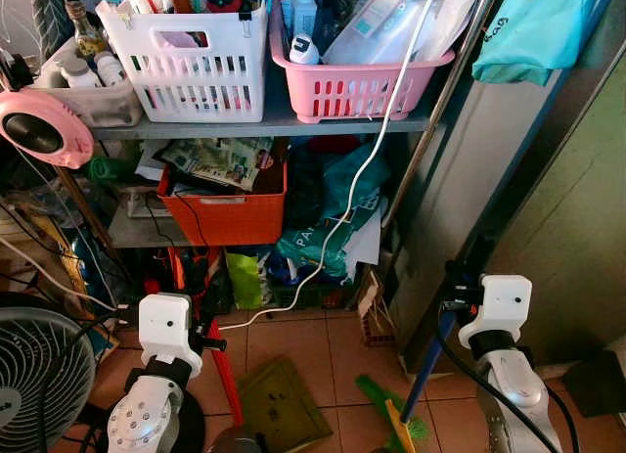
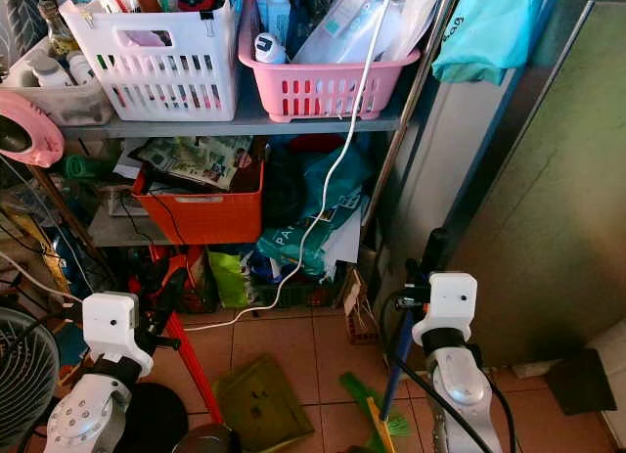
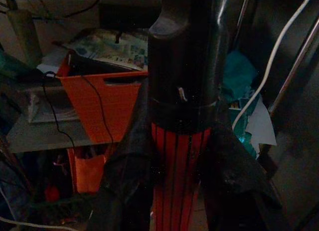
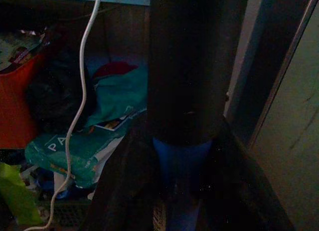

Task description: Sweep floor

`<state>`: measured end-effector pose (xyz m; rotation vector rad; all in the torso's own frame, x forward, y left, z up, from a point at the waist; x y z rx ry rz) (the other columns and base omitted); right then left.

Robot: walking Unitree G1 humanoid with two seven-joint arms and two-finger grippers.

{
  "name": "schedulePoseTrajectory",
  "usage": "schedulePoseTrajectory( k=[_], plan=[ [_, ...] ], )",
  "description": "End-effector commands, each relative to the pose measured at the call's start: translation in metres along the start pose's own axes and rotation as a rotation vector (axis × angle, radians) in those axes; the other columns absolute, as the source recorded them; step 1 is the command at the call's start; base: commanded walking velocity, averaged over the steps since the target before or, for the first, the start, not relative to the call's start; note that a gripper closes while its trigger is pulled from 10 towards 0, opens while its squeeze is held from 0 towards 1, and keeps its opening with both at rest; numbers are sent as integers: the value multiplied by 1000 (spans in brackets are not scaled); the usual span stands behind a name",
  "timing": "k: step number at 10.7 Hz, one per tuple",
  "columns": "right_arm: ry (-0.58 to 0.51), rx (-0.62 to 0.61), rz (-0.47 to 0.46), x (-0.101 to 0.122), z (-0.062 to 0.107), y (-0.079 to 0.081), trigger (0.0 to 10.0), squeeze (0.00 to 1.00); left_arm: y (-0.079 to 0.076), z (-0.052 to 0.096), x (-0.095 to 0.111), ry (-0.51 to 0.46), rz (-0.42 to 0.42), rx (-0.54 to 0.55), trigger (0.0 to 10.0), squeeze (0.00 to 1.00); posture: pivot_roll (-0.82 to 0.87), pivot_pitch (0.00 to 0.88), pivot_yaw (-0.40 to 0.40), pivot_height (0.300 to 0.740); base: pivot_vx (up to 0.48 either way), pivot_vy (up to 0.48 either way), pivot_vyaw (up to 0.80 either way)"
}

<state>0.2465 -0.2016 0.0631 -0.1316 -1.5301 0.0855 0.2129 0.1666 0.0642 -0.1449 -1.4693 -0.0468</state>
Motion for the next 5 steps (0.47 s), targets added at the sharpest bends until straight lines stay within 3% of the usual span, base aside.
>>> schedulePoseTrajectory(
  k=[1, 3, 5],
  plan=[
    [72, 81, -43, 28, -69, 36, 10000, 0, -6, -73, 40, -30, 99, 37, 10000, 0, 39, 0, -34, 740, 0, 0, 0],
    [72, 81, -43, 28, -69, 36, 10000, 0, -6, -73, 40, -30, 99, 37, 10000, 0, 39, 0, -34, 740, 0, 0, 0],
    [31, 15, -31, 18, -58, 26, 10000, 0, -12, -64, 31, -8, 20, 23, 10000, 0, 31, 0, 0, 740, 0, 0, 0]
  ],
)
Point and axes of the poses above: a point about 5 cm out from each wrist's last joint towards the gripper, its own z axis pointing back from the gripper into the wrist, its own x axis along the axis of the wrist's last joint, y = z × x, the point moved 2 cm from there along -z, pointing out of the wrist towards the gripper, and after that the axes turned 4 degrees about z, right-handed, at the moved point
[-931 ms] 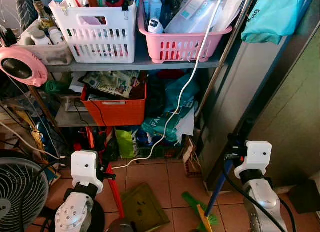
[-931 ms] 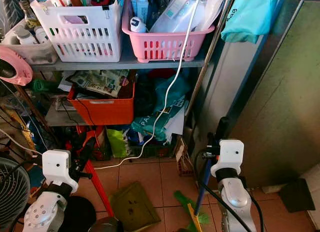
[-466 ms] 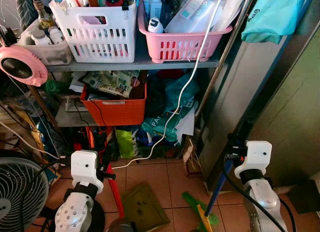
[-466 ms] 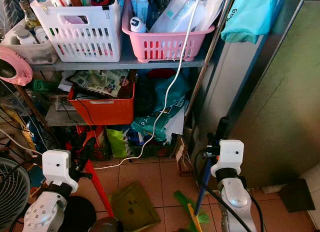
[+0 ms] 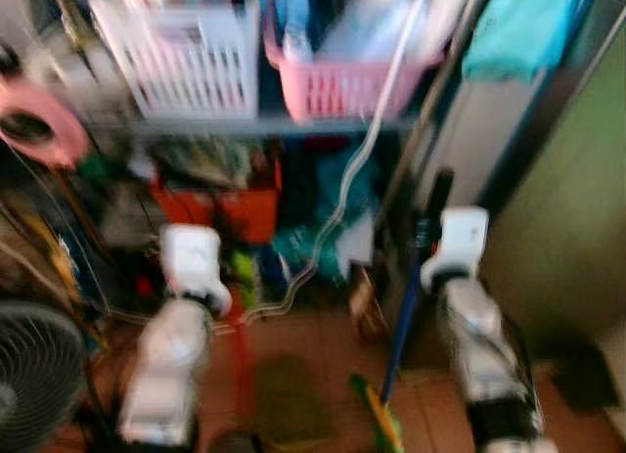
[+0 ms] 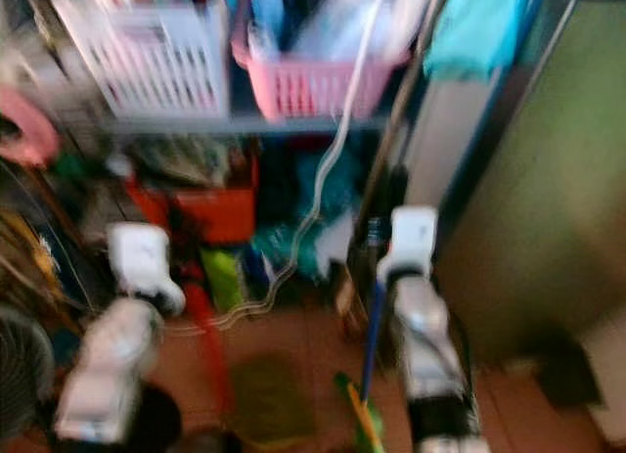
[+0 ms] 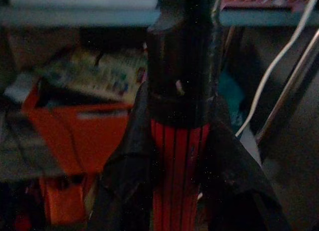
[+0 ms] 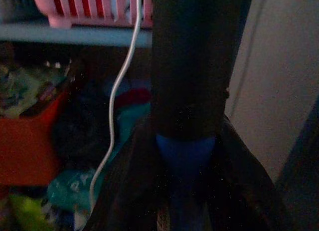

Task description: Sweep floor

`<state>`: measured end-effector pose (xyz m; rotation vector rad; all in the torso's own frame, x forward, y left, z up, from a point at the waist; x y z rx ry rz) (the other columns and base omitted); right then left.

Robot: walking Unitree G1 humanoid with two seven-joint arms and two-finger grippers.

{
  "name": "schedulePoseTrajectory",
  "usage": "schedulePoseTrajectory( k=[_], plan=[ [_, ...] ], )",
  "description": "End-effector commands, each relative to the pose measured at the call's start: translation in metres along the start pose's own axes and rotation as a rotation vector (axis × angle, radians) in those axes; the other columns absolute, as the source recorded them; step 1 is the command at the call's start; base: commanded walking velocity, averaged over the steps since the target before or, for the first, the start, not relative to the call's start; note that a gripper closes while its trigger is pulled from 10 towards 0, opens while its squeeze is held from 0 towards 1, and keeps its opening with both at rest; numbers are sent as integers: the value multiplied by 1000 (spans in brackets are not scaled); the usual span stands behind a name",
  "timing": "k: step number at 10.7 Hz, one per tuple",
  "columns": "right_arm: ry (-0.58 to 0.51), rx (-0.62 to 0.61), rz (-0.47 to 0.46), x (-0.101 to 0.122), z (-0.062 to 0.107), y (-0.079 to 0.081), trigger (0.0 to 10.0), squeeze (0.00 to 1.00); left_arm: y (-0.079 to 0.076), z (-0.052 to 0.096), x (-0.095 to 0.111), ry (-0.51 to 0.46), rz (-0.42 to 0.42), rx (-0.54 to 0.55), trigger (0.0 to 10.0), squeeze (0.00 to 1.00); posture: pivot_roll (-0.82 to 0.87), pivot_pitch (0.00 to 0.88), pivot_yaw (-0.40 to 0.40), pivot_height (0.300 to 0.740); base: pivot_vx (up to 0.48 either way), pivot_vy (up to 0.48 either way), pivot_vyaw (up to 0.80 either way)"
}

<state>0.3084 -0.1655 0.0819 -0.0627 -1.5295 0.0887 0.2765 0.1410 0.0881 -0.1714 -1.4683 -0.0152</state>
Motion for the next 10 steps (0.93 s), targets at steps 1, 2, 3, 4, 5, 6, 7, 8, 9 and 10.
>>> schedulePoseTrajectory(
  k=[1, 2, 3, 4, 5, 6, 7, 8, 9, 10],
  plan=[
    [28, -37, 16, -7, 2, -9, 10000, 0, 9, 0, 3, -8, -20, 25, 10000, 0, 32, 0, 0, 740, 0, 0, 0],
    [14, -24, 30, -4, 0, -8, 10000, 0, 11, 0, 3, -4, -26, 31, 10000, 0, 30, 0, 8, 740, 0, 0, 0],
    [17, -30, 38, -3, -5, -9, 10000, 0, 12, -4, 4, 12, -38, 41, 10000, 0, 30, 0, 8, 740, 0, 0, 0],
    [20, -42, 41, -5, -3, -11, 10000, 0, 11, -2, 5, 4, -59, 38, 10000, 0, 40, 0, 1, 740, 0, 0, 0],
    [12, -40, 65, -5, 0, -13, 10000, 0, 14, 1, 5, 2, -71, 57, 10000, 0, 40, 0, -5, 740, 0, 0, 0],
    [27, -56, 55, -8, 2, -17, 10000, 0, 14, 4, 0, 17, -51, 58, 10000, 0, 36, 0, -6, 740, 0, 0, 0],
    [44, -68, 58, -13, 2, -19, 10000, 0, 10, 6, -5, 33, -43, 48, 10000, 0, 31, 0, -4, 740, 0, 0, 0],
    [42, -63, 55, -12, 0, -18, 10000, 0, 7, 5, -6, 37, -45, 33, 10000, 0, 29, 0, -2, 740, 0, 0, -788],
    [29, -62, 49, -7, -4, -16, 10000, 0, 4, 2, -5, 37, -48, 22, 10000, 0, 23, 0, 4, 740, 0, 0, -788],
    [27, -64, 48, -6, -5, -17, 10000, 0, 4, 1, -5, 36, -47, 22, 10000, 0, 23, 0, 3, 740, 0, 0, -788]
  ],
)
Point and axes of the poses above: a point about 5 cm out from each wrist's last joint towards the gripper, its own z axis pointing back from the gripper into the wrist, its own x axis along the axis of the wrist's last joint, y = z × x, the point moved 2 cm from there along -z, pointing out of the wrist towards the gripper, and after that the axes turned 4 degrees about z, right-handed, at the moved point
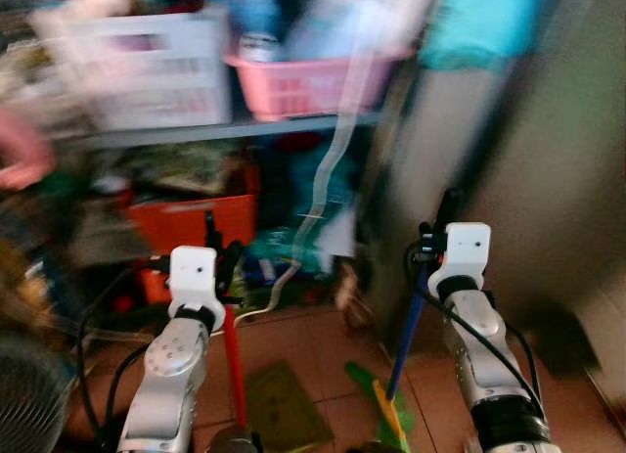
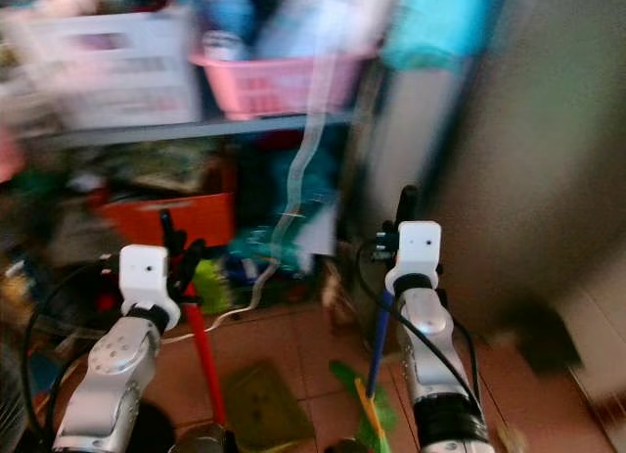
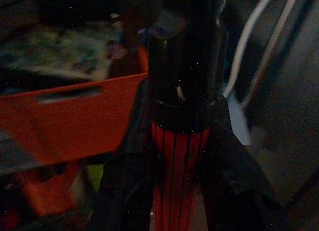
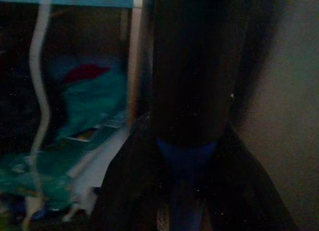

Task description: Sweep floor

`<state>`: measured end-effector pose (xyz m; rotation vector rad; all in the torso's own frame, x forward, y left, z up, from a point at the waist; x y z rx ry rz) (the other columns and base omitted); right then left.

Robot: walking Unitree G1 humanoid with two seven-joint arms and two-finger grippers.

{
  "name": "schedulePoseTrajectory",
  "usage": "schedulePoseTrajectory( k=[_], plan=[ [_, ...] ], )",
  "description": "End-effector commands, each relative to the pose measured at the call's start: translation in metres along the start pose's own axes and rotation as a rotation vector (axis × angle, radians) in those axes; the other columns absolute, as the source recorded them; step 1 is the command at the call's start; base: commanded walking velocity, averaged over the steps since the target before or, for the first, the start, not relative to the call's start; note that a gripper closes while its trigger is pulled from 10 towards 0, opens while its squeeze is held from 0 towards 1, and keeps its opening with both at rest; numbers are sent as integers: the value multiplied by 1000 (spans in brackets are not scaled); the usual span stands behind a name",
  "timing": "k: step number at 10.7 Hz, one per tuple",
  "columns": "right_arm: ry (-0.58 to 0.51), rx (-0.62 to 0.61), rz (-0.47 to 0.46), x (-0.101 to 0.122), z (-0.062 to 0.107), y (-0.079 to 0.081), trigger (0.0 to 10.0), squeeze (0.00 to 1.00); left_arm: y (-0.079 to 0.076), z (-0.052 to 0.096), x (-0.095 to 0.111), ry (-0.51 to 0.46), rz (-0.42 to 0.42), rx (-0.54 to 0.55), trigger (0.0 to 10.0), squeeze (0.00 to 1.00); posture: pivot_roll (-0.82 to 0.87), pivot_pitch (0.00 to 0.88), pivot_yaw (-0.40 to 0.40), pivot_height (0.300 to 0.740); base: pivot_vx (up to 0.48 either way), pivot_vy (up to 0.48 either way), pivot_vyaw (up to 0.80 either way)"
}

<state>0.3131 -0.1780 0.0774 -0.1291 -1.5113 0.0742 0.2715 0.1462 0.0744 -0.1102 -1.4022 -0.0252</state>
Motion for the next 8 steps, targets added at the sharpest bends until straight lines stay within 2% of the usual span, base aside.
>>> schedulePoseTrajectory(
  k=[1, 3, 8],
  plan=[
    [7, -17, 15, -1, -2, -6, 10000, 0, -2, -2, 9, -34, -2, -15, 10000, 0, 22, 0, 1, 740, -304, 0, -788],
    [14, -14, 20, -3, 0, -7, 10000, 0, -7, 1, 4, -17, 5, -30, 10000, 0, 19, 0, -3, 740, -317, 0, 0],
    [33, -15, 25, -10, 4, -5, 10000, 0, -6, 0, 5, -13, -4, -40, 10000, 0, 25, 0, 2, 740, -316, 0, 0]
  ],
)
Point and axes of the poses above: a point about 5 cm out from each wrist's last joint towards the gripper, its own z axis pointing back from the gripper into the wrist, its own x axis along the axis of the wrist's last joint, y = z × x, the point moved 2 cm from there along -z, pointing out of the wrist towards the gripper, and after that the axes turned 4 degrees about z, right-handed, at the moved point
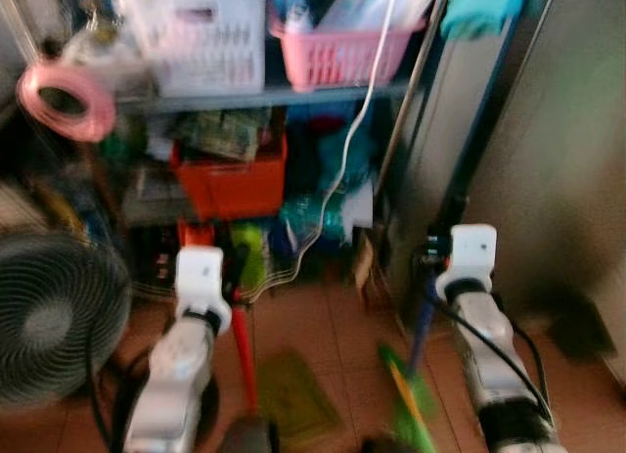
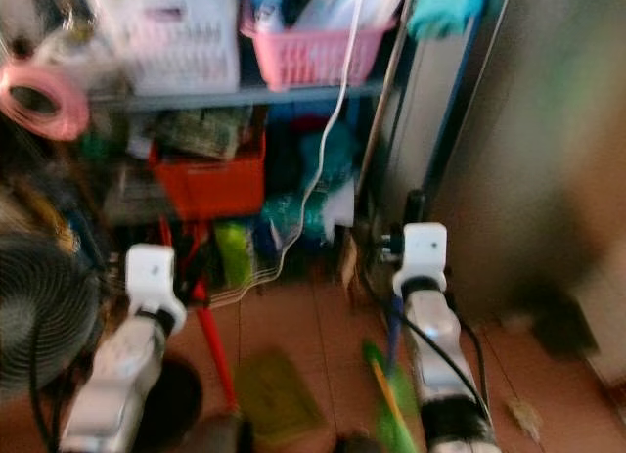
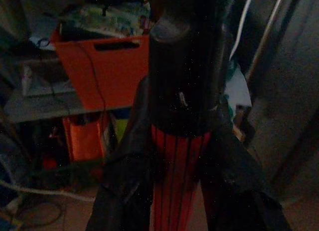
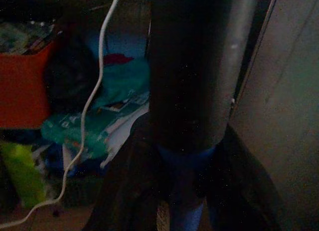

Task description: Sweep floor

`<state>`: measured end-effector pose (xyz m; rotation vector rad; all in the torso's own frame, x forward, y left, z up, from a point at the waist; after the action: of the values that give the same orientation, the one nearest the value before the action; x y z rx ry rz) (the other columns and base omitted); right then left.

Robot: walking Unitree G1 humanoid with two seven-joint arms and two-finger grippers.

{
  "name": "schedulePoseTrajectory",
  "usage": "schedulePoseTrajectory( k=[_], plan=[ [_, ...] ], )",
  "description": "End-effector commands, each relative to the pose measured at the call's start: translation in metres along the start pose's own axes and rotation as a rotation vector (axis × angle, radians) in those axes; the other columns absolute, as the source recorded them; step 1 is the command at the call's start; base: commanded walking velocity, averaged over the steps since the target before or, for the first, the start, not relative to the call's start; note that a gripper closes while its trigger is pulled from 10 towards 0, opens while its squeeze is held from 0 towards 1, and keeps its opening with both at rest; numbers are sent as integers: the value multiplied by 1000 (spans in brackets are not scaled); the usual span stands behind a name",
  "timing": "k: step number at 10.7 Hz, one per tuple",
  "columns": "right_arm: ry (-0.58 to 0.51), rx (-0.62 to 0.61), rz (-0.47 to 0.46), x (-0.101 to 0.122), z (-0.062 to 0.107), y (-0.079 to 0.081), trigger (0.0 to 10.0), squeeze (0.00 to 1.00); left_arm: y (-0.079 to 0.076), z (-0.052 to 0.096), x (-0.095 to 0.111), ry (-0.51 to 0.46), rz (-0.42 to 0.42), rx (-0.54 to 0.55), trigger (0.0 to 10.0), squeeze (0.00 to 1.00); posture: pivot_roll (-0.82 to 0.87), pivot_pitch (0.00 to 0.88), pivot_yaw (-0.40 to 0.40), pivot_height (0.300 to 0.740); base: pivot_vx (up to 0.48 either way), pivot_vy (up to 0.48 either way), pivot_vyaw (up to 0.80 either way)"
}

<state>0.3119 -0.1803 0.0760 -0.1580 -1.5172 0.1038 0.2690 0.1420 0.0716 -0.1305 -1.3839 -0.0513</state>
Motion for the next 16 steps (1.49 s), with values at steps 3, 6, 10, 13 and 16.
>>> schedulePoseTrajectory(
  k=[3, 6, 10, 13, 16],
  plan=[
    [-3, -11, -19, 7, -15, 1, 10000, 0, -3, -11, 15, -52, -19, -26, 10000, 0, 23, 0, 8, 740, -299, 0, 0],
    [-25, 0, -14, 14, -22, 4, 10000, 0, 0, -20, 28, -95, -26, -15, 10000, 0, 21, 0, 13, 740, -97, 0, 0],
    [10, -1, -19, 0, -10, 6, 10000, 0, -5, -12, 13, -51, 7, -16, 10000, 0, 6, 0, 25, 740, 0, 0, -200],
    [1, -11, -13, 3, -13, 1, 10000, 0, -4, -15, 15, -51, 12, -15, 10000, 0, 5, 0, 22, 740, 0, 0, -800],
    [-5, -22, -3, 6, -15, -3, 10000, 0, 0, -15, 16, -56, 30, 5, 10000, 0, 7, 0, 17, 740, 0, 0, -800]
  ],
)
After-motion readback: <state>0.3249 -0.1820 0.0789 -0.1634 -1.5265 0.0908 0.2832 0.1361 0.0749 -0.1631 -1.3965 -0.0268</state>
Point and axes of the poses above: a point about 5 cm out from each wrist's last joint towards the gripper, its own z axis pointing back from the gripper into the wrist, its own x axis along the axis of the wrist's last joint, y = z × x, the point moved 2 cm from there along -z, pointing out of the wrist towards the gripper, and after that the axes turned 4 degrees about z, right-handed, at the moved point
